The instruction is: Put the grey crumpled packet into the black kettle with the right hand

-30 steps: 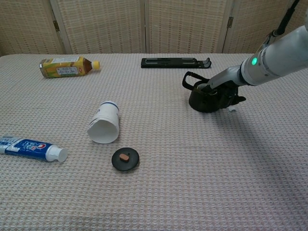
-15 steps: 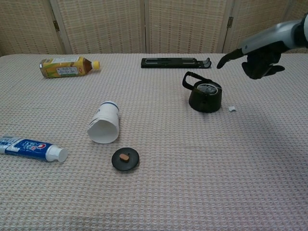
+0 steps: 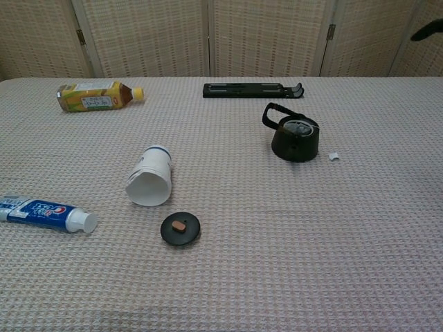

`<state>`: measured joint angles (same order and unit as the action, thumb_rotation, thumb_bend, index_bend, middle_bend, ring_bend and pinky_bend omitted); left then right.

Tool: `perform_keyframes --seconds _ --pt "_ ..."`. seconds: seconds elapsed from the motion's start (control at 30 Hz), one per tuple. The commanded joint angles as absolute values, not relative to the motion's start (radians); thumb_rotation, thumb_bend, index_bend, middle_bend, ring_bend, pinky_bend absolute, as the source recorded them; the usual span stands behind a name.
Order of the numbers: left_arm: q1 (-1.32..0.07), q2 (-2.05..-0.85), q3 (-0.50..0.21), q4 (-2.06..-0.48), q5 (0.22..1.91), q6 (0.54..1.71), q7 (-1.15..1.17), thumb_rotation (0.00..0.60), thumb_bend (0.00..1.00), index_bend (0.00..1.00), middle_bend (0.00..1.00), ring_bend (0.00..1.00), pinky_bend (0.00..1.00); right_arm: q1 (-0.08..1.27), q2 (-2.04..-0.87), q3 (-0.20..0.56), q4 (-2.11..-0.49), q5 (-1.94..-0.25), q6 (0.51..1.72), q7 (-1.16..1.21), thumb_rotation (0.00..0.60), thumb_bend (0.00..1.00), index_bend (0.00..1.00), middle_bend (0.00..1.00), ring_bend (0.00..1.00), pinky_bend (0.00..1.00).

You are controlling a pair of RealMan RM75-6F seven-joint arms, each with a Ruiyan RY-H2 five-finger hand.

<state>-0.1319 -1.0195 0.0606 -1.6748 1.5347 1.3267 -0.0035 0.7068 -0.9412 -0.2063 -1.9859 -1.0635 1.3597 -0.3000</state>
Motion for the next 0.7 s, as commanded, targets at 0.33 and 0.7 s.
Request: perform_keyframes --seconds 0.33,0.7 --pt "-0.117 -1.036 0.066 -1.672 1.558 1.36 0.022 0.6 0.07 0.0 0.0 0.04 0.27 0.211 -1.141 -0.251 -1.675 -1.383 1.77 -0.224 0.6 0.51 0.0 0.03 0.0 0.0" --pt "-0.114 -1.048 0.068 -1.68 1.555 1.36 0.056 0.6 0.07 0.0 0.0 0.04 0.27 0.191 -1.098 -0.186 -1.66 -1.39 1.641 -0.145 0.6 0.32 0.0 0.0 0.0 0.0"
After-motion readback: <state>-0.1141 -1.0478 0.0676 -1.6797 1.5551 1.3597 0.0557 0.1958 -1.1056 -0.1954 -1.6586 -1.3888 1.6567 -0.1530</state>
